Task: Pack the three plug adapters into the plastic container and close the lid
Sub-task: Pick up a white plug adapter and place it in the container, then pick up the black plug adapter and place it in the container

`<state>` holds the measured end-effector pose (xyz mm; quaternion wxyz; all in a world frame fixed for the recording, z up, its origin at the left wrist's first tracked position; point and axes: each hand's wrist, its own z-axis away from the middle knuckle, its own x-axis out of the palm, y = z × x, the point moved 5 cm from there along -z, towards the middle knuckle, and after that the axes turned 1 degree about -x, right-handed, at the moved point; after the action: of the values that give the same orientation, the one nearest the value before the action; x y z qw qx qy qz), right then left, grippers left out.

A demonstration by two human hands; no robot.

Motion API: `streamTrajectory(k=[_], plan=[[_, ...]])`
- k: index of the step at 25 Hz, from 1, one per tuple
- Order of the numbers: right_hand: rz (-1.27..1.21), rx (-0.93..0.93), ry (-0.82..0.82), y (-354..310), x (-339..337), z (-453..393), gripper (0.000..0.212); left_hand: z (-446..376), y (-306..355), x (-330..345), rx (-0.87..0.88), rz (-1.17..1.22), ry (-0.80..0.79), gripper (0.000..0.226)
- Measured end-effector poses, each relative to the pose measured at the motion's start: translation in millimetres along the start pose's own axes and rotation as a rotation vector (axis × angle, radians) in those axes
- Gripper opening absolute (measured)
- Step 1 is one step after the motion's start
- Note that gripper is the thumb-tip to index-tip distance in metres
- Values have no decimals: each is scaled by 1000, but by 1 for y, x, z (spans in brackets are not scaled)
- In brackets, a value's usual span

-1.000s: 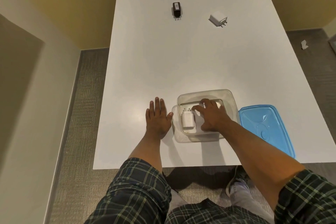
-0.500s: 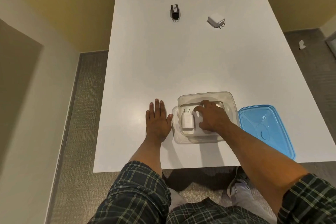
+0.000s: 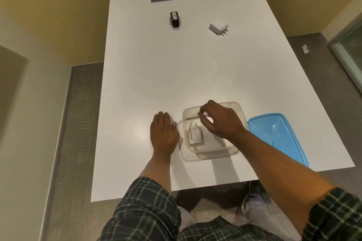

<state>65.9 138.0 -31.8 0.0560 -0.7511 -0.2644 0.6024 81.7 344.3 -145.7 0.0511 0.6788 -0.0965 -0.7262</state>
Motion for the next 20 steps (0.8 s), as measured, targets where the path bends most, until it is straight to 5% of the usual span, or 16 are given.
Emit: streamTrajectory(k=[6,11,20], plan=[[69,172,41,24,15,-50,30,-39,-7,7,33,57,-33,61],[147,386,-109,64,31,-87,51,-66,-11,15,31,57,-74,72],[113,402,-392,84,75,-156,66,-126,-8,18,45,57,20,63]])
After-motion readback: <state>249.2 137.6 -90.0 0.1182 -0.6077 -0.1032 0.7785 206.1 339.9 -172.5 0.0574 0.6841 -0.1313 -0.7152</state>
